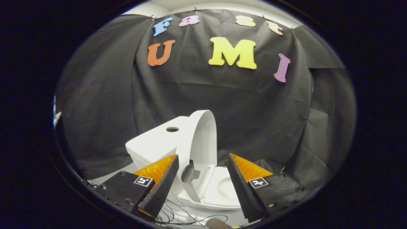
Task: Open the toilet lid.
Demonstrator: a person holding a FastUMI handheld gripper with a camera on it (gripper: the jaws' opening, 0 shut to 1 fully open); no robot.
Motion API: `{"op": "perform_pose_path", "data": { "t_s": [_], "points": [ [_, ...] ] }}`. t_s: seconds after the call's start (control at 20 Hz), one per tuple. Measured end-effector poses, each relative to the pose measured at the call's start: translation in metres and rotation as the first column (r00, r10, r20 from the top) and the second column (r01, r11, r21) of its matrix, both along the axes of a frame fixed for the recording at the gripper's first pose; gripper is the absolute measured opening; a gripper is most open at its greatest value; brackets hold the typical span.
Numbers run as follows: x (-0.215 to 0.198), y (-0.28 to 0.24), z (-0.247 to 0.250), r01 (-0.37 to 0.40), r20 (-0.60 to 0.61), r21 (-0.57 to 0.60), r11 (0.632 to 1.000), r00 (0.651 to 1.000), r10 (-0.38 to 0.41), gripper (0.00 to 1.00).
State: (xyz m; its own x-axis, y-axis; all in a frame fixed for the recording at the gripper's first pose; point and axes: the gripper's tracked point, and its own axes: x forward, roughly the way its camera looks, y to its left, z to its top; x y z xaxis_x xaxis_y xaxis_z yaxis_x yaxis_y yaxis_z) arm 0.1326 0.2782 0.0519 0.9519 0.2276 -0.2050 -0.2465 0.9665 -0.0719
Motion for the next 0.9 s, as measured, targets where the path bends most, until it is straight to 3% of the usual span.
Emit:
{"op": "perform_pose_path", "data": {
  "t_s": [0.55, 0.9],
  "points": [
    [-0.066, -0.14, 0.044, 0.109, 0.212, 0.105, 0.988, 0.969, -0.13, 1.0],
    [-0.087, -0.208, 0.012, 0.181, 0.237, 0.143, 0.973, 0.948, -0.212, 1.0]
  ]
}}
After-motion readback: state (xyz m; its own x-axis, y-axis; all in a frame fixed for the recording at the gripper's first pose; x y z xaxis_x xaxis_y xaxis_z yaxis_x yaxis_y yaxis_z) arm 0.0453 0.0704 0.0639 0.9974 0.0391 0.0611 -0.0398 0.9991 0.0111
